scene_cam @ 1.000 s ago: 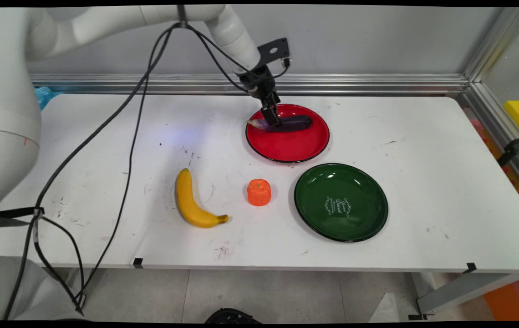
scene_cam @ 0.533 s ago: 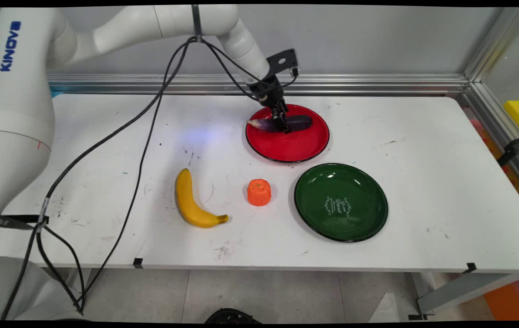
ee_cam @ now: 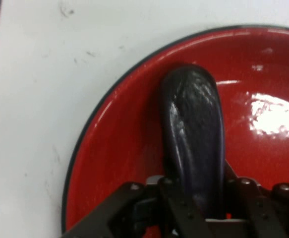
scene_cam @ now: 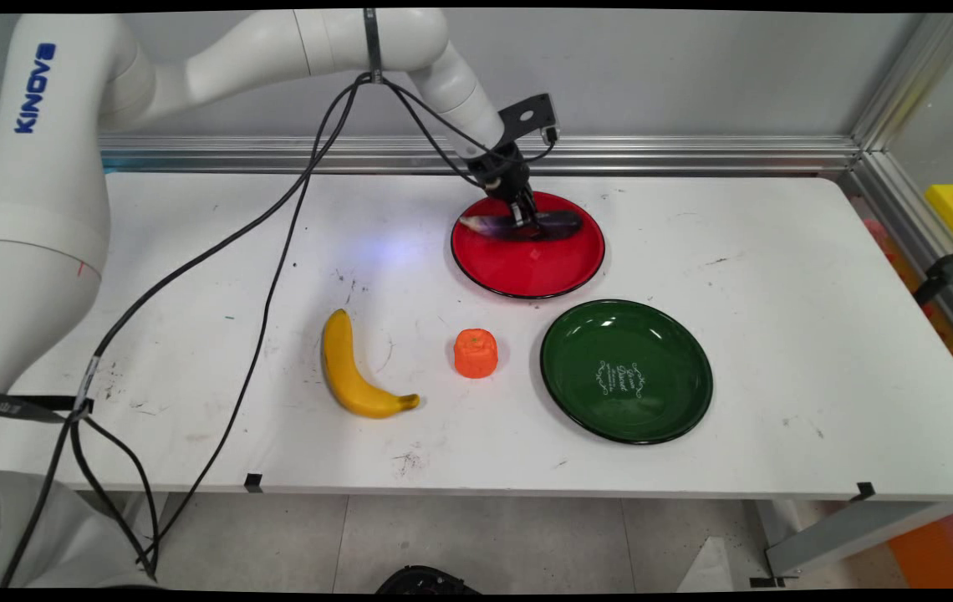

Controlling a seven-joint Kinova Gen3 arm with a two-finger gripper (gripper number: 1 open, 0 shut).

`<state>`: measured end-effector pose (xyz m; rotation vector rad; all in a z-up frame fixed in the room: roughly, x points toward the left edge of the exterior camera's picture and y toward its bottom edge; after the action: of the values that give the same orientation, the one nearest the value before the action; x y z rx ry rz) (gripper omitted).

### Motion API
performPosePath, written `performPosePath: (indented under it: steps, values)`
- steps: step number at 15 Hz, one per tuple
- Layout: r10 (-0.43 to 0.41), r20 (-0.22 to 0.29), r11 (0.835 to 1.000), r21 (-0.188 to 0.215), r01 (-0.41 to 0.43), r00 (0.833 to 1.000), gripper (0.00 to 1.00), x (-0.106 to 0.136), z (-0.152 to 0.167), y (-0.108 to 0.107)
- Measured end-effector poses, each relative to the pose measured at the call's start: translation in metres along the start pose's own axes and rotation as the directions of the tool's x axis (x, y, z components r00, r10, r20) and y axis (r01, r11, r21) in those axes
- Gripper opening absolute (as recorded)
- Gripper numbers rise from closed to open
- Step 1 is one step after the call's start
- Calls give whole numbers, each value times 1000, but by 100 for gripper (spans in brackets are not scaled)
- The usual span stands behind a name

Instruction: Place the picked object on the table

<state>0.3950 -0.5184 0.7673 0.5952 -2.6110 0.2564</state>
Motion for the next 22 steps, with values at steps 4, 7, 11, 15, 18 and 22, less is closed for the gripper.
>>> performPosePath:
  steps: [4,7,11,15,18,22]
  values:
    - [4,-6,1000,6,-4,1000,0,9,-15,2]
    - [10,-2,1000,6,-10,1000,0,18,-36,8]
    - [22,5,1000,-1,-22,1000,0,26,-69,25]
    - [27,16,999,-29,-27,1000,0,27,-105,57]
    - [37,20,998,-61,-36,999,0,22,-129,83]
    - [56,35,993,-102,-52,998,0,0,-156,115]
